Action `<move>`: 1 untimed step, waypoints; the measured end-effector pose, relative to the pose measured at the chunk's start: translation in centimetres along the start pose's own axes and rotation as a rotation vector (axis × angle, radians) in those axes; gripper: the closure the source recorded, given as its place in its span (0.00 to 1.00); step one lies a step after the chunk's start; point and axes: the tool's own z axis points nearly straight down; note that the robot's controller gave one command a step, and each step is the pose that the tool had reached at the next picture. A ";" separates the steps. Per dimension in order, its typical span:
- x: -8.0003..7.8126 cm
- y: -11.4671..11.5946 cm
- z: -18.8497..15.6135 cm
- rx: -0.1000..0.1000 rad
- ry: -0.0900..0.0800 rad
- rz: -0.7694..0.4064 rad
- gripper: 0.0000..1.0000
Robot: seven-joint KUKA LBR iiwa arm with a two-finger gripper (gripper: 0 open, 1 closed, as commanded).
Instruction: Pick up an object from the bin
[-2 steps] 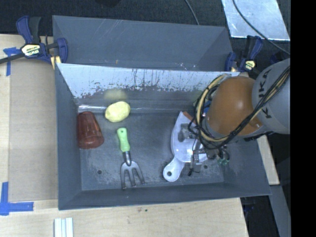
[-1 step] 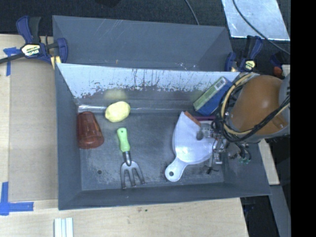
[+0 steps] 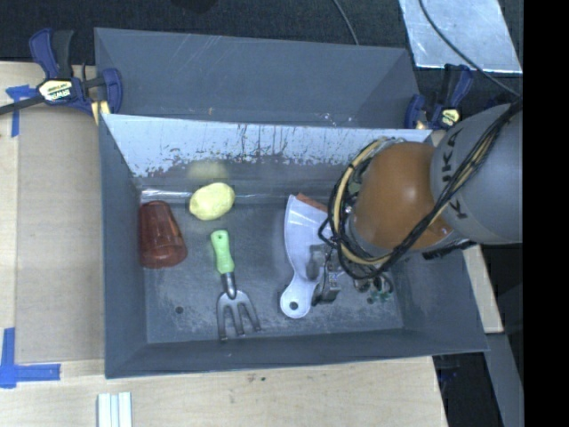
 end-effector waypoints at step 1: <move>0.0 0.0 0.0 0.000 0.000 0.000 1.00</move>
Offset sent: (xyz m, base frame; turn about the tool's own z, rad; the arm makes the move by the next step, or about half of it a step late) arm -0.0005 0.0111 -0.0101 -0.0319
